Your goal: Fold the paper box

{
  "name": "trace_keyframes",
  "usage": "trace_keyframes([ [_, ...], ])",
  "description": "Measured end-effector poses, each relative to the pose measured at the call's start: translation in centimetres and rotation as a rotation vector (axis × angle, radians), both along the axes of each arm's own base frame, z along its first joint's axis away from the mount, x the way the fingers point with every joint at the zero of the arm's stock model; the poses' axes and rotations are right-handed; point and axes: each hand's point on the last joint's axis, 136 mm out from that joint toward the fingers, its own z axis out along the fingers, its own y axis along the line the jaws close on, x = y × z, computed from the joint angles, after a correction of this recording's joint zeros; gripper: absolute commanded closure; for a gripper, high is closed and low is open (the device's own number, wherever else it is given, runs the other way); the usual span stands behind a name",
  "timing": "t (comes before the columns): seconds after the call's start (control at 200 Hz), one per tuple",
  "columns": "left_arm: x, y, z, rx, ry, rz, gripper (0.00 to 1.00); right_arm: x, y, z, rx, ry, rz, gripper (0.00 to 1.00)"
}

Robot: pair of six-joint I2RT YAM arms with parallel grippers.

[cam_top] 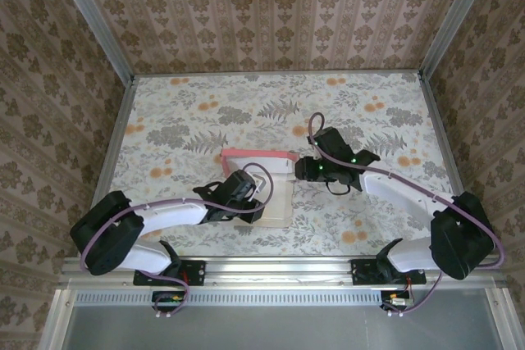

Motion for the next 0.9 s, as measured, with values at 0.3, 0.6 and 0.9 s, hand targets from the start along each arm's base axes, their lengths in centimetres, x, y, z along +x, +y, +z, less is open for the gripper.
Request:
trace_keyframes([
  [0.3, 0.5, -0.7, -0.3, -0.021, -0.014, 0.0, 0.73, 1.1, 0.7, -0.9, -0.034, -0.022, 0.004, 0.65],
  [0.6, 0.8, -1.2, -0.4, -0.033, -0.023, -0.001, 0.75, 2.8, 0.1, -0.5, -0.139, -0.098, -0.009, 0.73],
  [0.9, 0.8, -1.5, -0.3, -0.041, -0.029, -0.006, 0.76, 3.2, -1.2, -1.7, -0.256, -0.112, -0.019, 0.82],
])
